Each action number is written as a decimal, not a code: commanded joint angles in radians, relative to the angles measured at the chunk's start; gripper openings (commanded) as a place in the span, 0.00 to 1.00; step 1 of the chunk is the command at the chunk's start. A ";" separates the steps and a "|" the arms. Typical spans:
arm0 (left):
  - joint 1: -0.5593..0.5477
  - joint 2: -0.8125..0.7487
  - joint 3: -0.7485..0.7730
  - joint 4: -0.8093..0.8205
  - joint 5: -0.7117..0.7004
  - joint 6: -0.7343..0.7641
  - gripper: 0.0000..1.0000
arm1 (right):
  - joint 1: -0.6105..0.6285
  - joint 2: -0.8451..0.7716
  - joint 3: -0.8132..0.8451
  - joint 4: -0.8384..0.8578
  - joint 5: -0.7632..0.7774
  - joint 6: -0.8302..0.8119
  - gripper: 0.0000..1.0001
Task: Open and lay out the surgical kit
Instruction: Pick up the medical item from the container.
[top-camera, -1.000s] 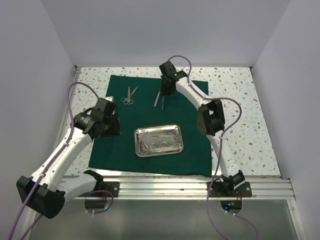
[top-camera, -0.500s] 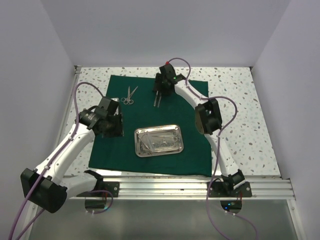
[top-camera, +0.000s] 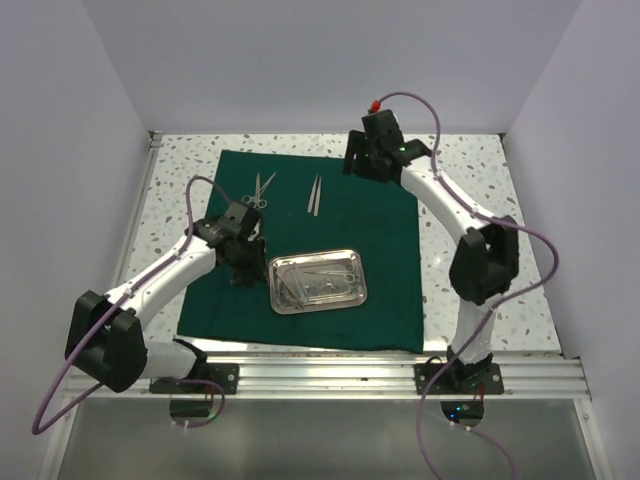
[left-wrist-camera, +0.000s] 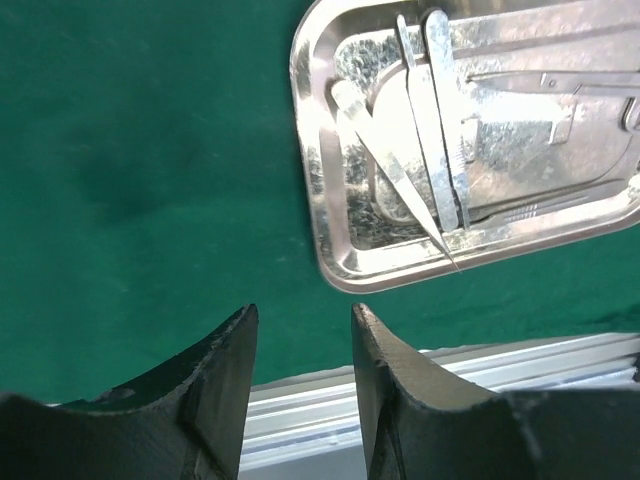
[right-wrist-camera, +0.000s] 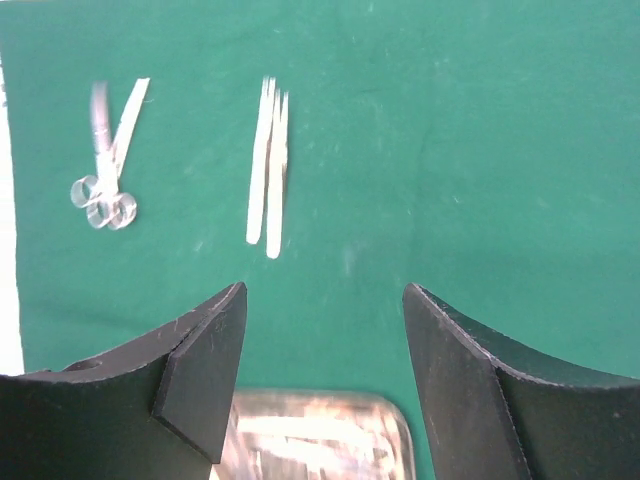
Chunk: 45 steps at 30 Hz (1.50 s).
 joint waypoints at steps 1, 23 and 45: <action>-0.030 0.020 -0.043 0.136 0.068 -0.147 0.46 | 0.003 -0.192 -0.125 -0.005 0.016 -0.056 0.68; -0.274 0.419 0.193 0.104 -0.188 -0.448 0.45 | 0.003 -0.539 -0.498 -0.091 0.035 -0.158 0.71; -0.285 0.421 0.136 0.076 -0.214 -0.483 0.39 | 0.005 -0.518 -0.507 -0.085 0.013 -0.149 0.72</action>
